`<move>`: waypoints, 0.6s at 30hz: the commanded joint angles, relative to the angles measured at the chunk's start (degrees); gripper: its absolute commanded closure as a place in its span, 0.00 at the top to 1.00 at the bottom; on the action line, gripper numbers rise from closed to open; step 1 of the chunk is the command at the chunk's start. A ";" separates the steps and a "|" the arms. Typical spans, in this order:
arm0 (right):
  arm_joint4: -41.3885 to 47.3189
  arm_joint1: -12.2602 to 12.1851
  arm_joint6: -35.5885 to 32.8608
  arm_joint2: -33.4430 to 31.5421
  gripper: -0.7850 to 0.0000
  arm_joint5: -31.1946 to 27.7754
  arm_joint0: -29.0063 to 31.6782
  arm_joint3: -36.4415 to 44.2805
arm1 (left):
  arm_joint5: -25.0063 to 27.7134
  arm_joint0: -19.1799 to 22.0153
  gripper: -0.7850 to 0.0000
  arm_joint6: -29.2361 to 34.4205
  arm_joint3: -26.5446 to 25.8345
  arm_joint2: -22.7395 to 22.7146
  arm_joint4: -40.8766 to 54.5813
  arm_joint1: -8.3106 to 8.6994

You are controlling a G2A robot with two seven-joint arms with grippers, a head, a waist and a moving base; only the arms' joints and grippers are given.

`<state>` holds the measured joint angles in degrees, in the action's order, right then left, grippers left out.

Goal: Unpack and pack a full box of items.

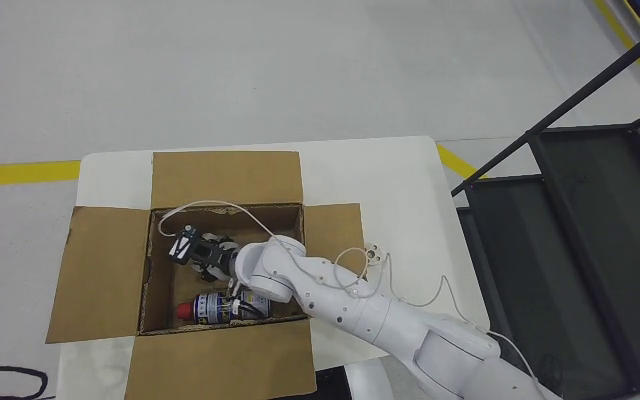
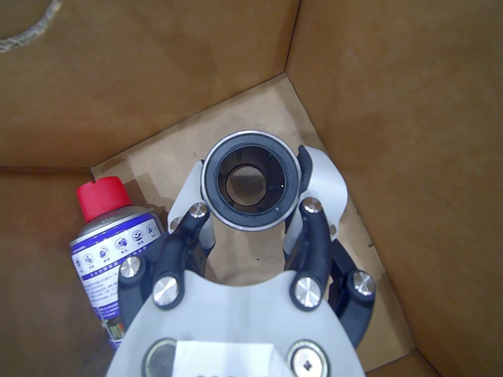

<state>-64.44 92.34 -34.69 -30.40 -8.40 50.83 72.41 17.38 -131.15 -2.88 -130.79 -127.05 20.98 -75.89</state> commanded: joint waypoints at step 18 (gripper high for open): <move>-8.62 -4.39 -4.68 -7.65 0.00 -8.10 7.75 18.90 | 0.00 0.00 1.00 0.00 0.00 0.00 0.00 0.00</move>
<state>-72.24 88.27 -38.59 -37.61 -15.96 58.02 89.65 17.38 -131.15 -2.88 -130.79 -127.05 20.98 -75.89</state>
